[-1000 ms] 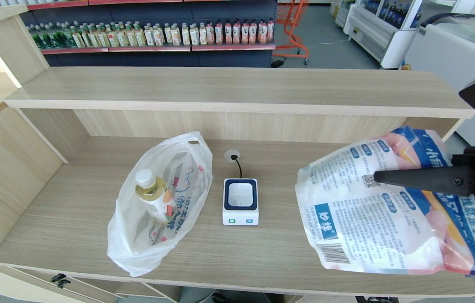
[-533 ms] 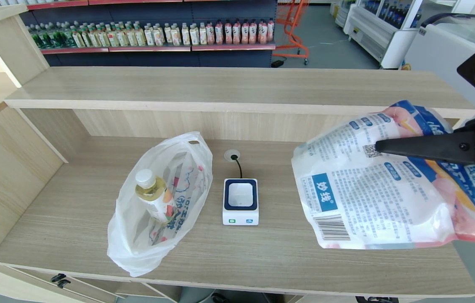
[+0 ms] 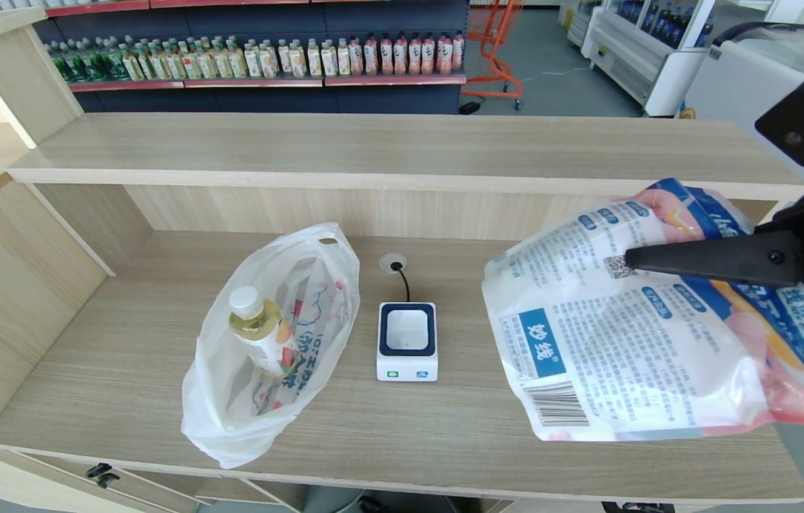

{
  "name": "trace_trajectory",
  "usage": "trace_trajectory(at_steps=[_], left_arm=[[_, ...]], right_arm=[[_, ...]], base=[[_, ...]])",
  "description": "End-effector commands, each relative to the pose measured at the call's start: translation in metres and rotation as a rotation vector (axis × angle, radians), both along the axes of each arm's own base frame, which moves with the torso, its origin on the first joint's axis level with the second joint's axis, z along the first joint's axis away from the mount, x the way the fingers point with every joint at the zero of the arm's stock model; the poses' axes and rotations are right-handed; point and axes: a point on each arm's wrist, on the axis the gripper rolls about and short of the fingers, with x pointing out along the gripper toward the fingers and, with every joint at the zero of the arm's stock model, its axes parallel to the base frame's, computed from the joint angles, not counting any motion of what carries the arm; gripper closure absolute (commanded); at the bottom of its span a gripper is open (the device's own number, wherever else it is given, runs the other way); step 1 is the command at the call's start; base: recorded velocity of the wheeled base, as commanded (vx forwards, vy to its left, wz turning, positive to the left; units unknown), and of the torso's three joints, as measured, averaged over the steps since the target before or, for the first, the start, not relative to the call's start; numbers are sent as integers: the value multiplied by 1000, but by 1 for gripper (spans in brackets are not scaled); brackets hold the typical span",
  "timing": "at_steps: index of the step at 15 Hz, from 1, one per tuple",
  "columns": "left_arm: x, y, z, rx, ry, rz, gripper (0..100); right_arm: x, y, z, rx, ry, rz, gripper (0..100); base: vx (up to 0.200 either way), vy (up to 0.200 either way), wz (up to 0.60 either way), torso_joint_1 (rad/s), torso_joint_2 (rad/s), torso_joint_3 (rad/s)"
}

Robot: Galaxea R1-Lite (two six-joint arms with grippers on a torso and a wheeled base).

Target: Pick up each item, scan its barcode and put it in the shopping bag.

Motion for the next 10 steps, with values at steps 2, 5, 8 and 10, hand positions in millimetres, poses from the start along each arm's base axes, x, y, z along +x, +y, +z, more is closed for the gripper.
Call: trace_trajectory(at_steps=[2,5,8,10], left_arm=[[0,0,0,0,0,0,0],[0,0,0,-2,-1,0,0],[0,0,0,0,0,0,0],[0,0,0,0,0,0,0]], right_arm=[[1,5,-3,-6,14,19,100],[0,5,-5,-9,25,18,100],[-1,5,-7,-6,53,13,100],[-1,4,-9,-10,63,7,100]], base=[[0,0,0,0,0,0],[0,0,0,0,0,0],[0,0,0,0,0,0],[0,0,0,0,0,0]])
